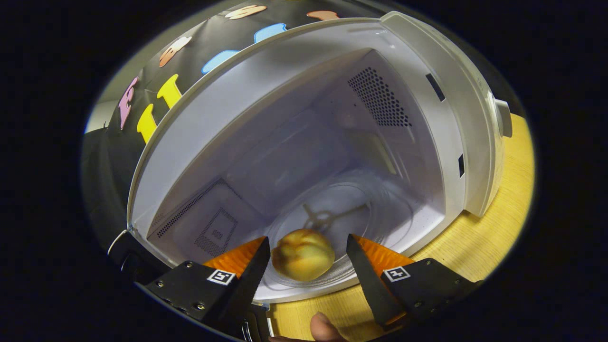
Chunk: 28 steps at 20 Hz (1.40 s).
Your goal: Open the microwave, put the food inside, and close the microwave door.
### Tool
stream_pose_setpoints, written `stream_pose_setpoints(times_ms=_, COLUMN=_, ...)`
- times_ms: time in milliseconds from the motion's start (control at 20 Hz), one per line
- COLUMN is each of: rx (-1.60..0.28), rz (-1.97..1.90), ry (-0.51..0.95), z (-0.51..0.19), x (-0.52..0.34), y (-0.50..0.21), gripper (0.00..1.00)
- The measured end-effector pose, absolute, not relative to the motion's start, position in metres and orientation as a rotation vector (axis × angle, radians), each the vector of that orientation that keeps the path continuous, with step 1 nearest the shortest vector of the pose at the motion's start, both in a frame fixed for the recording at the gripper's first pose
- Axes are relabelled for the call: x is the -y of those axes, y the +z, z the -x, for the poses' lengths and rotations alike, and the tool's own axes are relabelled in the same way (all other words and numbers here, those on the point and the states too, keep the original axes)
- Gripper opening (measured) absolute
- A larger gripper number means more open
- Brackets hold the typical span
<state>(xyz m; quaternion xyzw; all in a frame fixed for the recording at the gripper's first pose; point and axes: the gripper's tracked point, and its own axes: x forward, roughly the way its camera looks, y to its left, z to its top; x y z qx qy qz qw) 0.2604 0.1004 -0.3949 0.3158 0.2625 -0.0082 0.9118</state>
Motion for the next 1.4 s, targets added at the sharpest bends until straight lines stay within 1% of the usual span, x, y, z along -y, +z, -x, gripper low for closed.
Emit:
stream_pose_setpoints(times_ms=250, rx=-0.531, rz=-0.613, ry=0.081, z=-0.241, x=-0.105, y=-0.371, gripper=0.97)
stream_pose_setpoints(times_ms=450, rx=-0.503, rz=-0.579, ry=0.190, z=-0.199, x=-0.107, y=-0.336, gripper=0.97)
stream_pose_setpoints(times_ms=550, rx=-0.487, rz=-0.518, ry=0.281, z=-0.162, x=-0.114, y=-0.313, gripper=0.97)
stream_pose_setpoints(times_ms=650, rx=-0.459, rz=-0.431, ry=0.404, z=-0.117, x=-0.121, y=-0.286, gripper=0.98)
stream_pose_setpoints(times_ms=800, rx=-0.373, rz=-0.320, ry=0.578, z=-0.040, x=-0.128, y=-0.238, gripper=0.97)
stream_pose_setpoints(times_ms=950, rx=-0.292, rz=-0.314, ry=0.723, z=0.030, x=-0.142, y=-0.195, gripper=0.97)
stream_pose_setpoints(times_ms=1100, rx=-0.237, rz=-0.290, ry=0.822, z=0.082, x=-0.157, y=-0.167, gripper=0.97)
stream_pose_setpoints(times_ms=1250, rx=-0.085, rz=-0.225, ry=0.891, z=0.124, x=-0.183, y=-0.130, gripper=0.97)
stream_pose_setpoints(times_ms=1300, rx=-0.061, rz=-0.197, ry=0.911, z=0.132, x=-0.197, y=-0.128, gripper=0.97)
stream_pose_setpoints(times_ms=1400, rx=-0.091, rz=-0.149, ry=0.957, z=0.147, x=-0.231, y=-0.146, gripper=0.97)
